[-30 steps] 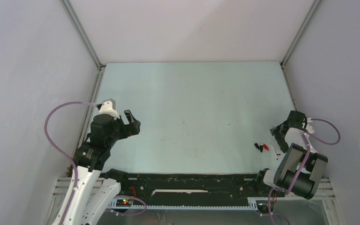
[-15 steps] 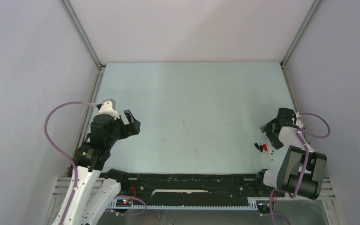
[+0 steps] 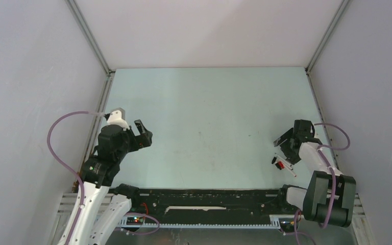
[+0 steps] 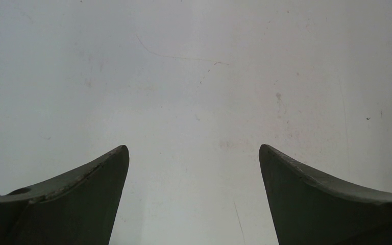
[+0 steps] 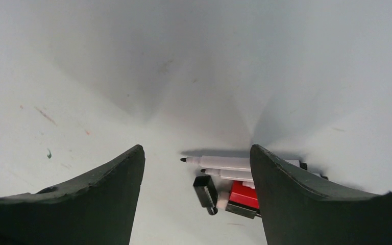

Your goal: Insert the pens into the pen caps

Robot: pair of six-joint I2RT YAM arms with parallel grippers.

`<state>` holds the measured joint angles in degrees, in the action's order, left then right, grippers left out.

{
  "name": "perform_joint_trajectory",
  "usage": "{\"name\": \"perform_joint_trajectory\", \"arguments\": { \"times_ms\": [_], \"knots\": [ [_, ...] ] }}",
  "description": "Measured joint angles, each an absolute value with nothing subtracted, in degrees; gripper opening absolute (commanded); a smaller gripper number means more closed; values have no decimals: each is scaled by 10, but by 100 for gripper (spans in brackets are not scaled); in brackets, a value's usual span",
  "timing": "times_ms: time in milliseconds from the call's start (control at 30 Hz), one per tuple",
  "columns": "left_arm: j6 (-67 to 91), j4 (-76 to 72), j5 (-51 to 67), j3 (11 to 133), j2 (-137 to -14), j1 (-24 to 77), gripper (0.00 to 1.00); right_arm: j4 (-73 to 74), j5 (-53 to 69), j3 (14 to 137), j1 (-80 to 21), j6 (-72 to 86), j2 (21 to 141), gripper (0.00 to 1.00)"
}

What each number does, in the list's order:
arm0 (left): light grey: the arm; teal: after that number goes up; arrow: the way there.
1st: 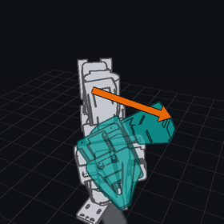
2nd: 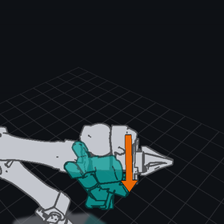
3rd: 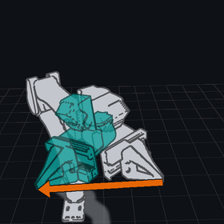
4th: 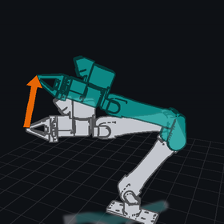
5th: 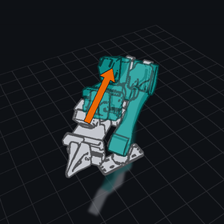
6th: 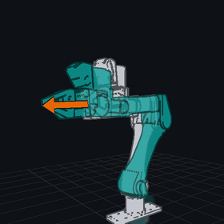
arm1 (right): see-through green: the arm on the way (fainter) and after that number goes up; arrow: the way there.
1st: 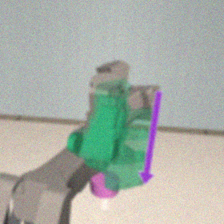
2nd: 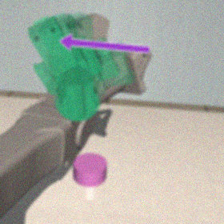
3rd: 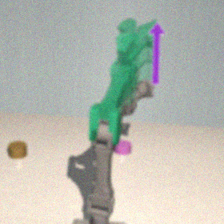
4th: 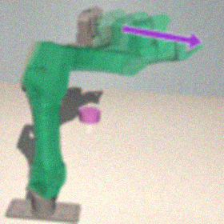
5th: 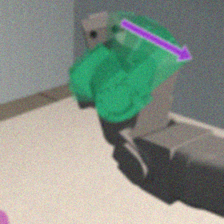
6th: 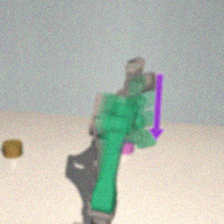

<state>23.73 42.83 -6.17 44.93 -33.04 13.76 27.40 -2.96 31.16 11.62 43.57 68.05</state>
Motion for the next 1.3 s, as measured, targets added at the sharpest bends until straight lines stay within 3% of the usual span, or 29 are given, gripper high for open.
{"name": "perform_joint_trajectory", "arguments": {
  "times_ms": [467, 567, 667, 733, 900, 1000, 1300],
  "knots": [
    [239, 430, -65, 449, -312, 138, 100, 278, -18, 312, 0, 477, 673, 77],
    [239, 430, -65, 449, -310, 138, 100, 278, -21, 312, -21, 474, 669, 82],
    [239, 430, -65, 449, -310, 138, 100, 303, -38, 322, -30, 468, 655, 96],
    [239, 430, -65, 449, -310, 138, 100, 329, -64, 336, -30, 467, 633, 99],
    [239, 430, -65, 449, -310, 138, 100, 383, -113, 345, -20, 495, 560, 99],
    [239, 430, -65, 449, -310, 138, 100, 406, -118, 342, 19, 511, 538, 88],
    [239, 430, -64, 449, -310, 138, 100, 407, -90, 317, 98, 529, 579, 80]
  ]
}}
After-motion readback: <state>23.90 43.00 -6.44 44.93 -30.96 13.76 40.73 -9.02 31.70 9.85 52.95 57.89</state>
